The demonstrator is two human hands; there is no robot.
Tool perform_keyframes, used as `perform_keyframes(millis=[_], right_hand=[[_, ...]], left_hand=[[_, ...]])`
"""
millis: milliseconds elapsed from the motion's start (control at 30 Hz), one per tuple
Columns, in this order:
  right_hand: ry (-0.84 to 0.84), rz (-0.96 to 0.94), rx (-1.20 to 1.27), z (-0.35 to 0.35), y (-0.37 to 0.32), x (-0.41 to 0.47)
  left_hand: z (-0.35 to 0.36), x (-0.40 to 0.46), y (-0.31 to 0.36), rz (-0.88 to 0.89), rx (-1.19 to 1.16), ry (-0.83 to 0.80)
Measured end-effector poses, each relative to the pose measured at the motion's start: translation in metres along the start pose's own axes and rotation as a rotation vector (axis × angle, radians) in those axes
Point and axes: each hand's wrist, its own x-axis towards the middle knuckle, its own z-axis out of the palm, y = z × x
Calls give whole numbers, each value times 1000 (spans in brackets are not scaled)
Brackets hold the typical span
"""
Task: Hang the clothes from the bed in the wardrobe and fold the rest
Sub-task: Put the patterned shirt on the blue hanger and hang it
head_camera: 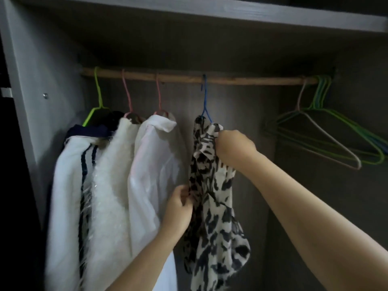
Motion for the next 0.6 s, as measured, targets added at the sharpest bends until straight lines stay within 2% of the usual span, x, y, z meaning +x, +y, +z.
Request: perform_keyframes(millis=[100, 167, 233, 300, 400, 600], right_hand=[[41, -20, 129, 12, 14, -15], [76, -12, 245, 15, 30, -27], [116, 12, 294, 15, 55, -42], [144, 63, 302, 15, 80, -58], [150, 145, 218, 21, 124, -92], [68, 378, 1, 44, 220, -201]], left_hand=[[6, -22, 6, 119, 32, 45], [11, -34, 13, 251, -13, 135], [18, -44, 29, 465, -4, 238], [31, -49, 47, 667, 56, 269], [70, -56, 72, 806, 63, 154], [180, -92, 73, 739, 47, -143]])
